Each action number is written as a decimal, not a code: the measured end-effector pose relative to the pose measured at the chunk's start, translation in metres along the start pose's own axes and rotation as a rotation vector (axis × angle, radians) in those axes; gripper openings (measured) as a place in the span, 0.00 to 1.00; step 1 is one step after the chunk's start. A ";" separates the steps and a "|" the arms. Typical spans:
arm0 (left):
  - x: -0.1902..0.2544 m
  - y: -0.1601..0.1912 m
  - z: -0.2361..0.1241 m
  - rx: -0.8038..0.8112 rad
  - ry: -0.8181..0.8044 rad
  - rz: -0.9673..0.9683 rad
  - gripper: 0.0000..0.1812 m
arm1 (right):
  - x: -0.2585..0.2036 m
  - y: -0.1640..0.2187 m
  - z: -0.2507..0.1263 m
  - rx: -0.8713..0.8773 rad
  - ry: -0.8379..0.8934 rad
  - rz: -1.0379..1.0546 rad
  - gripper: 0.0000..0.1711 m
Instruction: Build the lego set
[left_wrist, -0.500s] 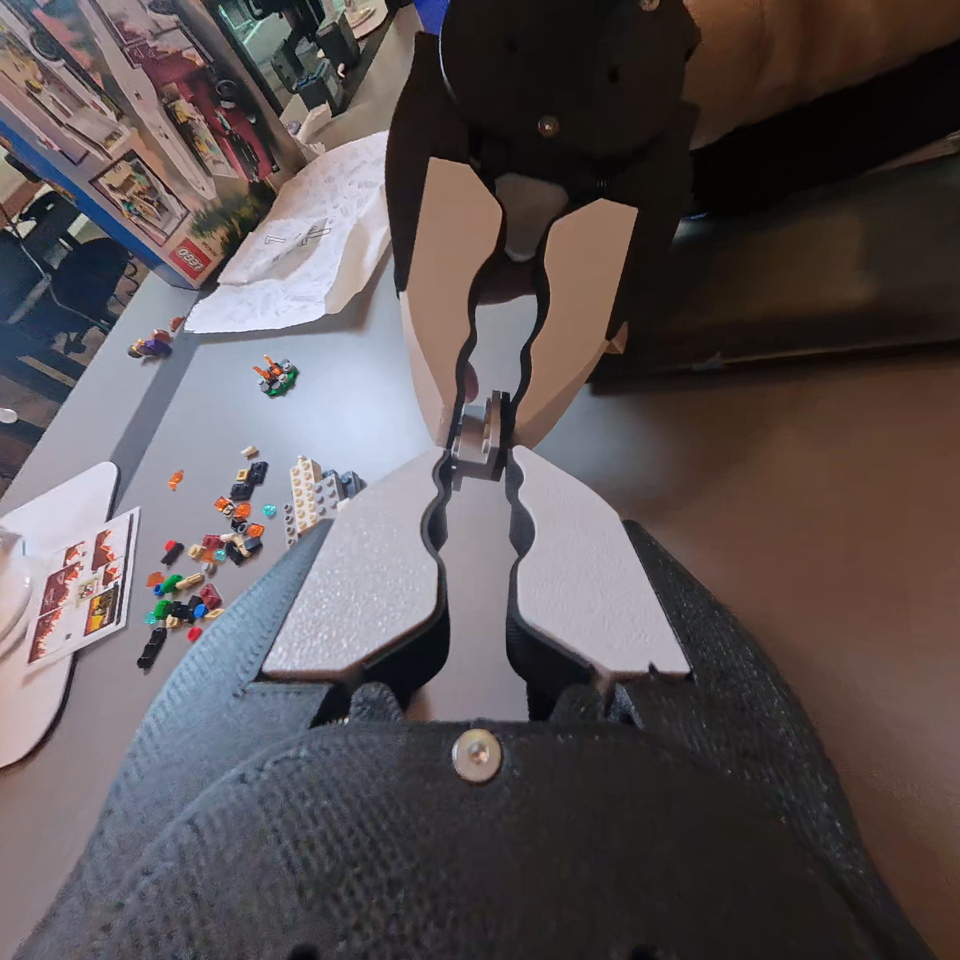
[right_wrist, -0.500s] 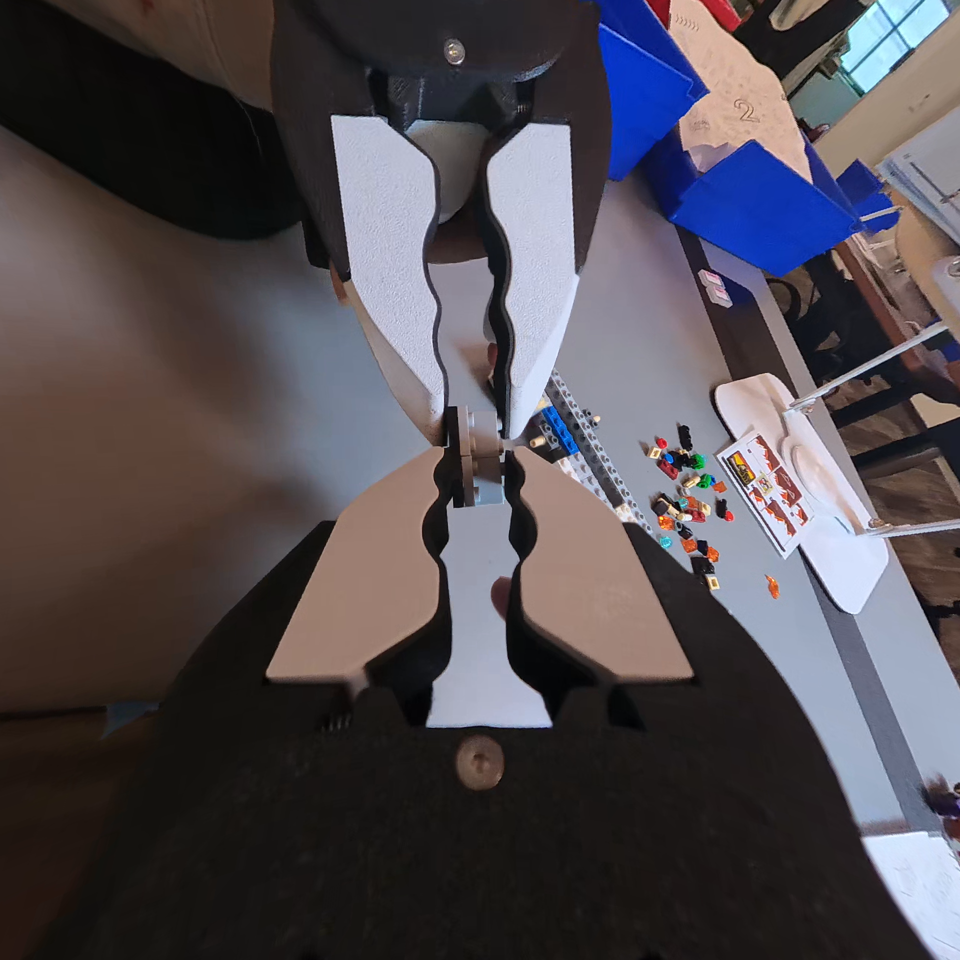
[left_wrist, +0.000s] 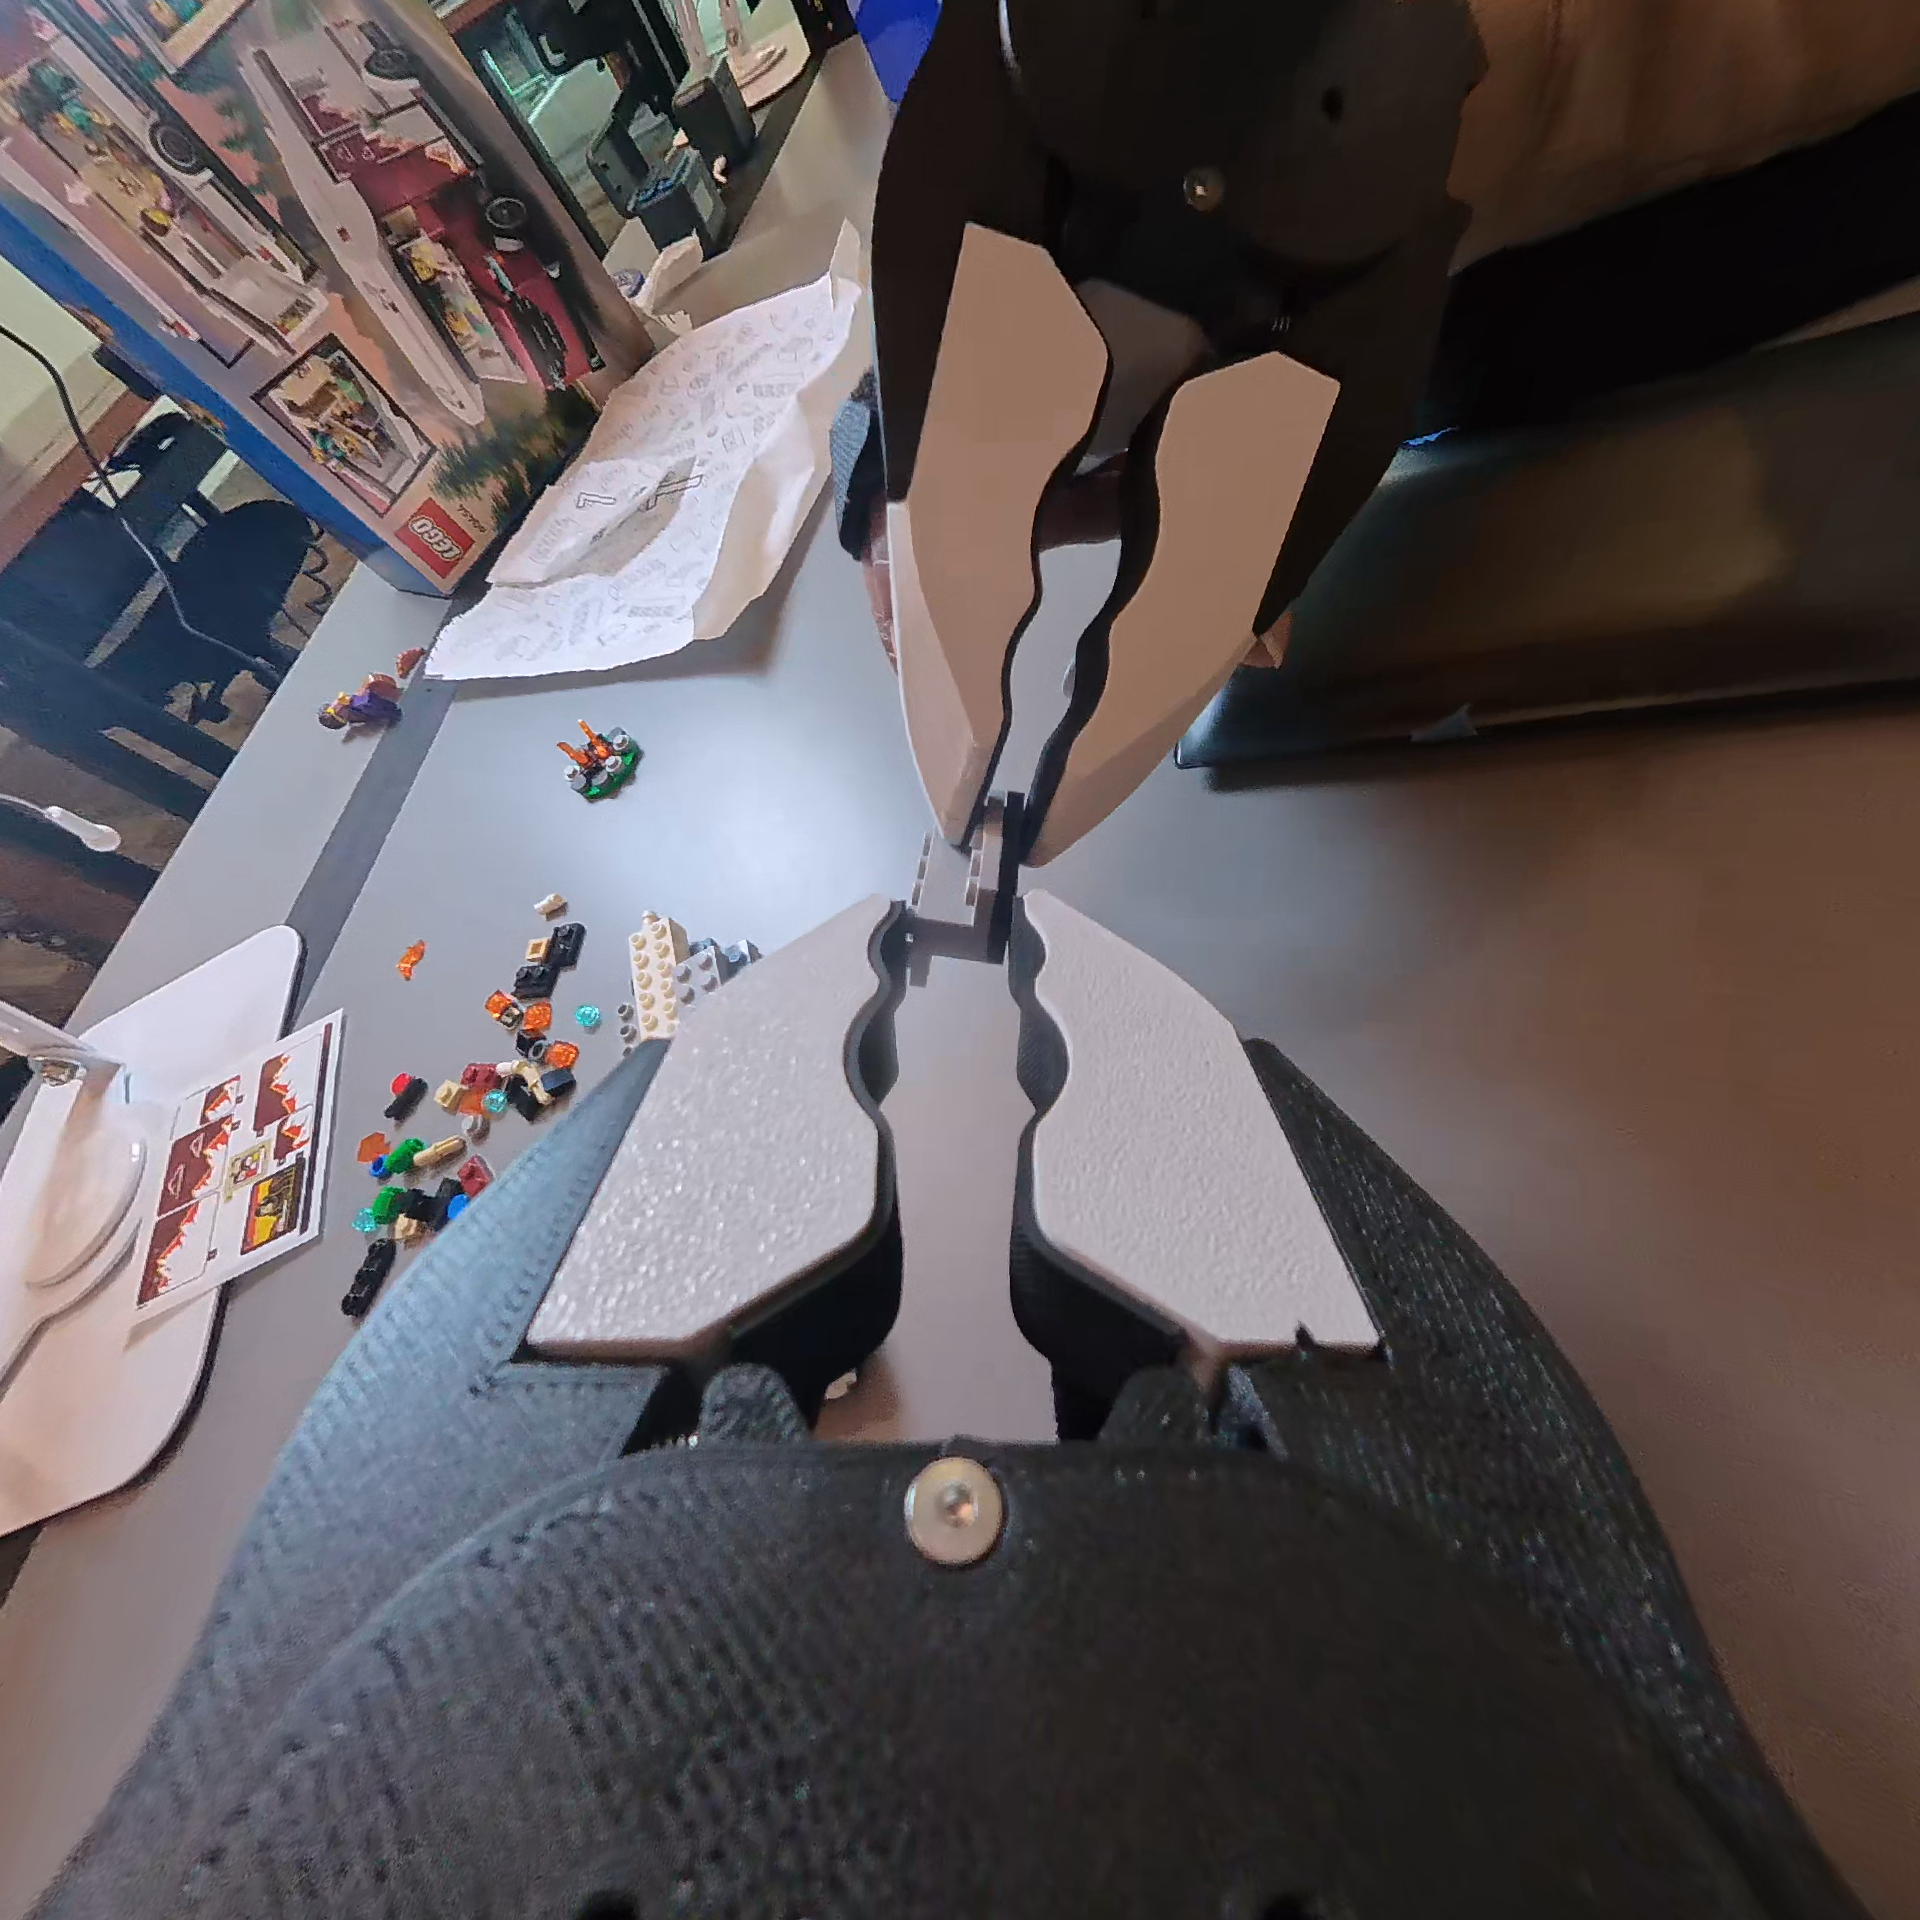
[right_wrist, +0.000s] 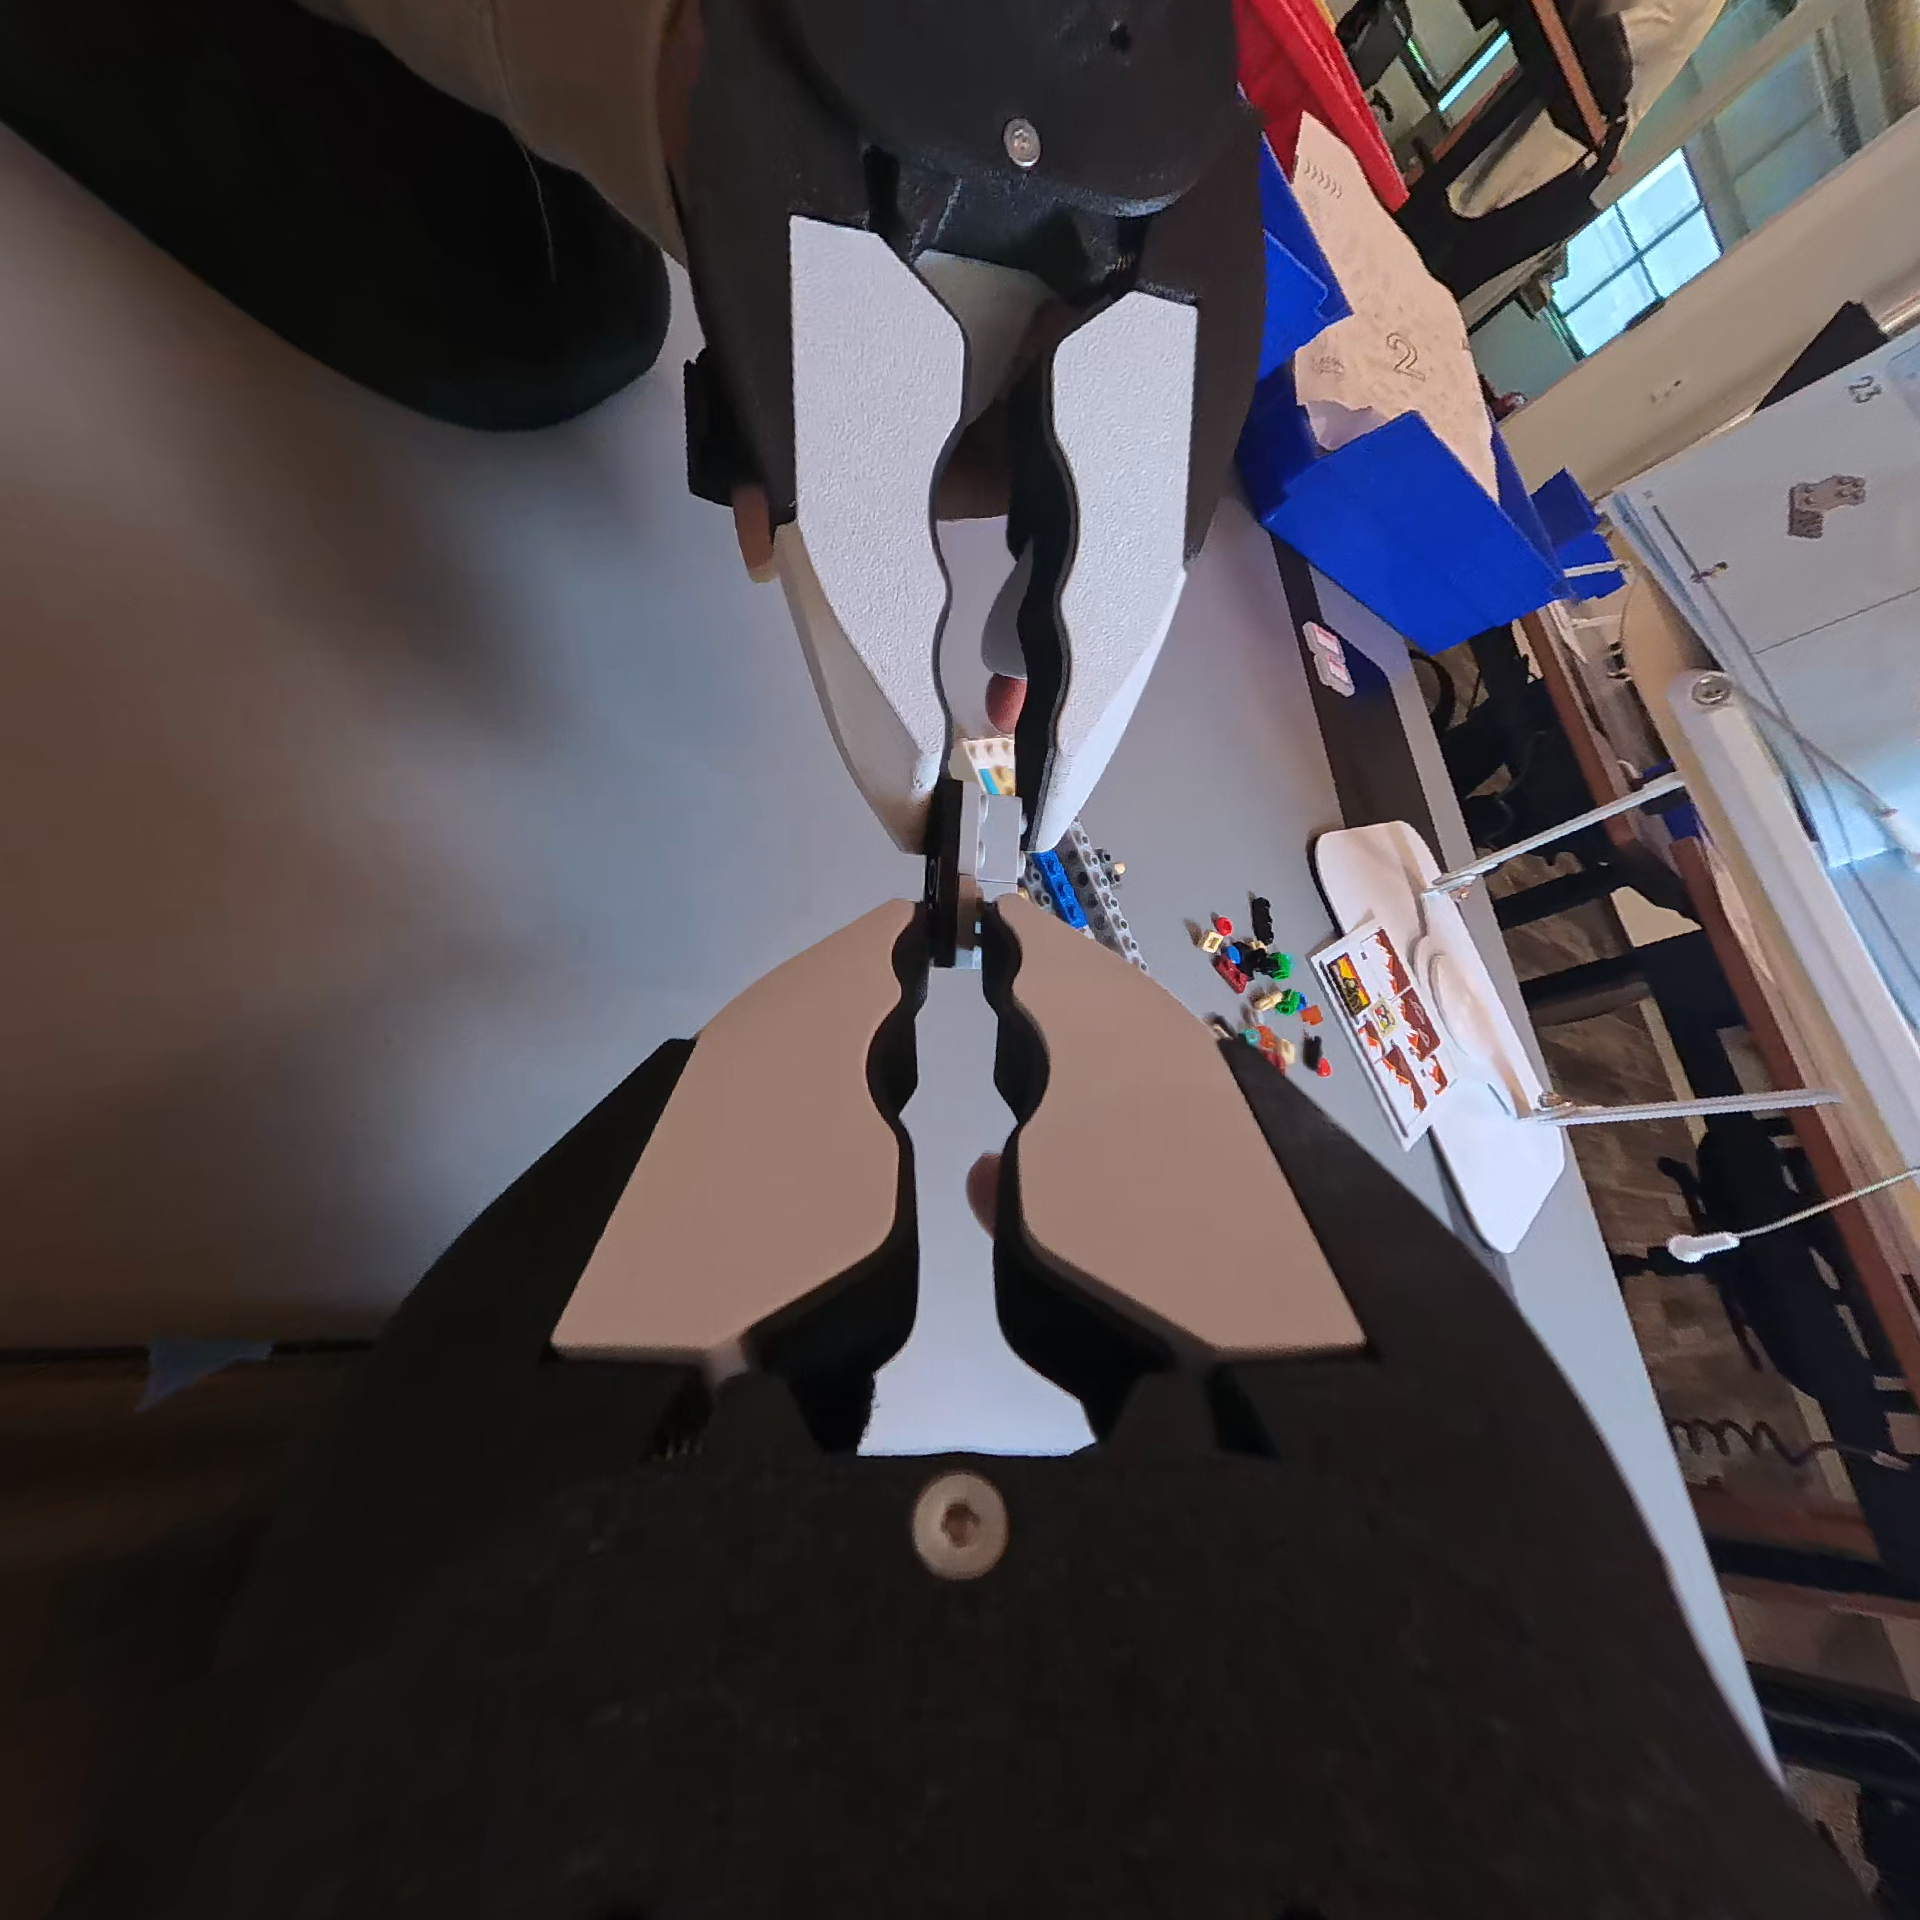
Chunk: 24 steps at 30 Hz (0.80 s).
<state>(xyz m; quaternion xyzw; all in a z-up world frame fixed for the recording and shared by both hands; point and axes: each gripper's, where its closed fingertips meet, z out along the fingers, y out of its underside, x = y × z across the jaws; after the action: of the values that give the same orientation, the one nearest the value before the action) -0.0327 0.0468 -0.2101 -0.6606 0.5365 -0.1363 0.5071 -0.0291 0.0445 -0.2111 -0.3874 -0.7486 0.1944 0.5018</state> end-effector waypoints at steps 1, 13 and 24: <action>0.000 -0.001 0.000 0.000 -0.007 0.012 0.10 | 0.001 0.000 0.000 0.006 -0.002 0.008 0.05; -0.004 -0.002 0.001 0.016 -0.048 0.039 0.15 | 0.001 -0.003 0.002 -0.039 -0.004 0.019 0.04; -0.001 -0.013 -0.004 0.009 -0.088 0.157 0.11 | 0.005 -0.014 -0.008 0.015 0.004 0.021 0.09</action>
<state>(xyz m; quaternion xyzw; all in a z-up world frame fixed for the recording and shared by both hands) -0.0287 0.0444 -0.1968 -0.6195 0.5633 -0.0696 0.5423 -0.0280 0.0386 -0.1947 -0.3916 -0.7419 0.2045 0.5043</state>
